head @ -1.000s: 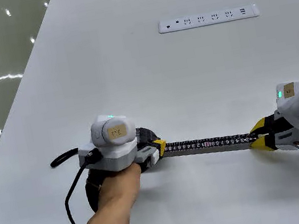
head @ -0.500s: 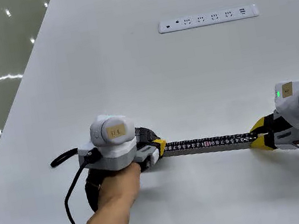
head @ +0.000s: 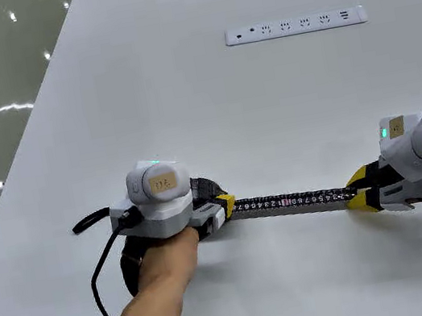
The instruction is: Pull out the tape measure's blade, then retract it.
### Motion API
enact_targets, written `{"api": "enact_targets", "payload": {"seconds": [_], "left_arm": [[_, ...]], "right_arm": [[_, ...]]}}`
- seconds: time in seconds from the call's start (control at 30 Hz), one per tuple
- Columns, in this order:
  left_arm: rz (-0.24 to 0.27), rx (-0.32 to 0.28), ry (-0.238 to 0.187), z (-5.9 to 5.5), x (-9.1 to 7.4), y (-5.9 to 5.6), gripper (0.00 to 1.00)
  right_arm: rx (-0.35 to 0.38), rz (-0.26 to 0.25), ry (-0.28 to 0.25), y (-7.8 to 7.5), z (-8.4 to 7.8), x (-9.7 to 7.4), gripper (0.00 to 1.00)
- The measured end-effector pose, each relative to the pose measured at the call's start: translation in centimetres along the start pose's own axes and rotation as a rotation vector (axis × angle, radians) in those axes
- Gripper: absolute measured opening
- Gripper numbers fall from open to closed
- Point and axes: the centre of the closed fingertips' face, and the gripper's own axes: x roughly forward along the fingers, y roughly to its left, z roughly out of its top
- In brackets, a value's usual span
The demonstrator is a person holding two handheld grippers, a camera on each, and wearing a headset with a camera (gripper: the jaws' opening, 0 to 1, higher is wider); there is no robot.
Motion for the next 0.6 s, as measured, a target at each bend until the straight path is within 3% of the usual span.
{"api": "enact_targets", "payload": {"seconds": [0.6], "left_arm": [[-0.004, -0.004, 0.001, 0.0, -0.1, 0.1, 0.57]], "right_arm": [[-0.004, 0.007, -0.009, 0.1, 1.3, 1.1, 0.10]]}}
